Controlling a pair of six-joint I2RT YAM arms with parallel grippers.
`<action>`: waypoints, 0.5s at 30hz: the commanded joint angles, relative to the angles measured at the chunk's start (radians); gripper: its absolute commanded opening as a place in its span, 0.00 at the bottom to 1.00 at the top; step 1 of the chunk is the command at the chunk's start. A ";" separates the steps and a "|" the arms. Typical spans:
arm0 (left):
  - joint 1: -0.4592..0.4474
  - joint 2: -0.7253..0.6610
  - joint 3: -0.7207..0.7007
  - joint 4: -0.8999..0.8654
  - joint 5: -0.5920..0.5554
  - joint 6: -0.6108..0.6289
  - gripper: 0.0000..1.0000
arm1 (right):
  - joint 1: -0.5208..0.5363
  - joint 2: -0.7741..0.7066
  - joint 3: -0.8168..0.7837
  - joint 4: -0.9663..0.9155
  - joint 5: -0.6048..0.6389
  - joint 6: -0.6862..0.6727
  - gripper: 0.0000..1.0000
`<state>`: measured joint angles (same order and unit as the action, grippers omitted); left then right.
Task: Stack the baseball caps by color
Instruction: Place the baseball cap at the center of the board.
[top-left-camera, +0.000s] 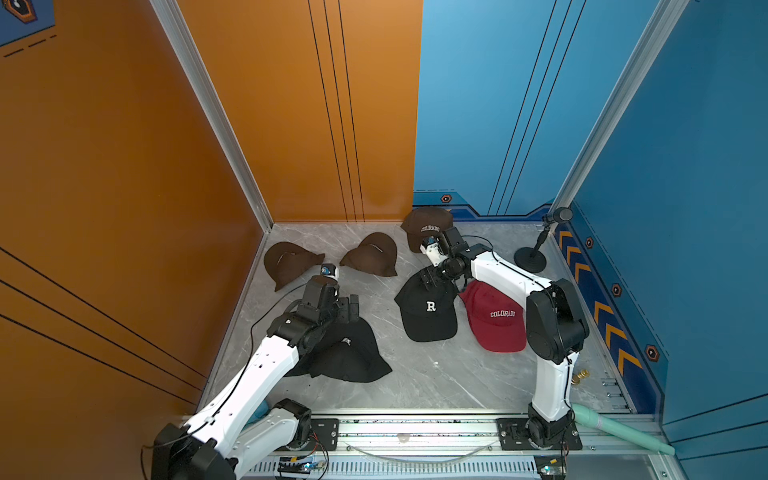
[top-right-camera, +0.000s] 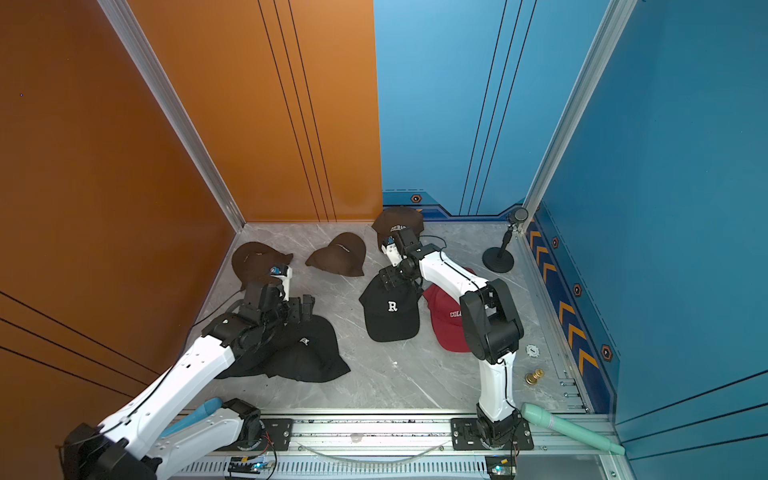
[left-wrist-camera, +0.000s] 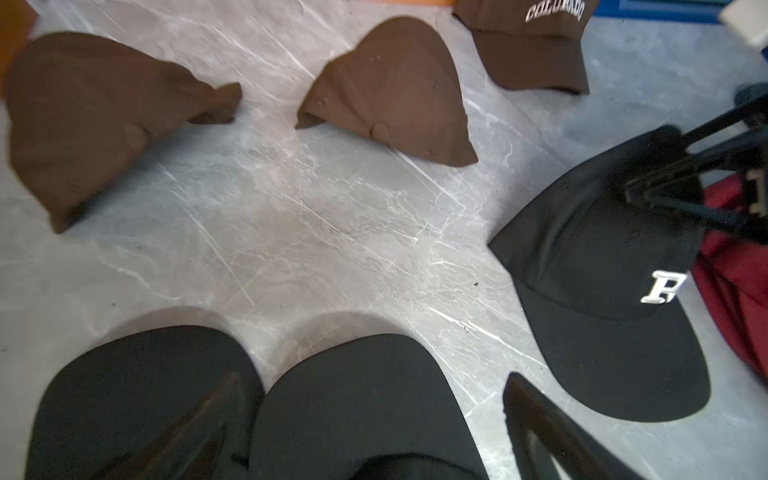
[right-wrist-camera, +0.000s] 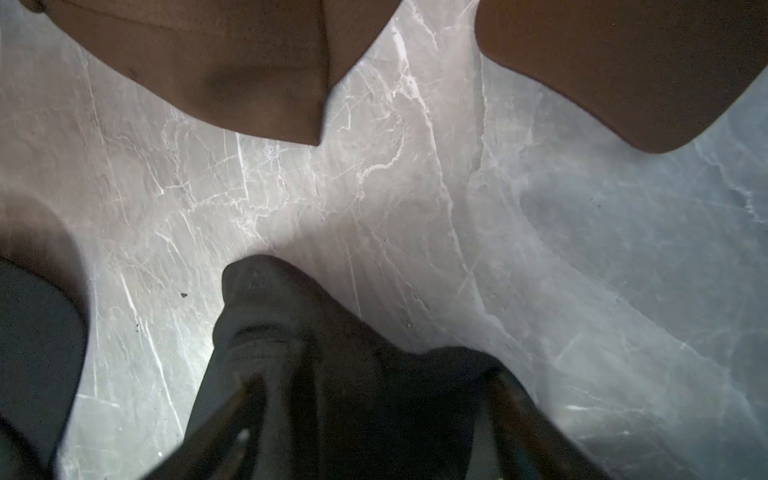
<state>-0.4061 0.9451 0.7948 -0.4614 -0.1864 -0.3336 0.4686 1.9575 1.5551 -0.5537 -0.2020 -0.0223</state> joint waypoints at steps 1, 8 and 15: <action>-0.066 -0.124 0.022 -0.154 -0.139 -0.126 0.98 | -0.012 -0.090 0.014 -0.036 0.000 -0.004 1.00; -0.370 -0.373 -0.092 -0.387 -0.352 -0.664 0.98 | -0.007 -0.237 -0.039 -0.027 -0.039 0.004 1.00; -0.750 -0.260 -0.098 -0.496 -0.518 -1.168 0.98 | -0.011 -0.341 -0.143 0.022 -0.051 0.013 1.00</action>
<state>-1.0794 0.6231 0.6739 -0.8570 -0.5892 -1.2037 0.4614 1.6257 1.4563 -0.5446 -0.2352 -0.0219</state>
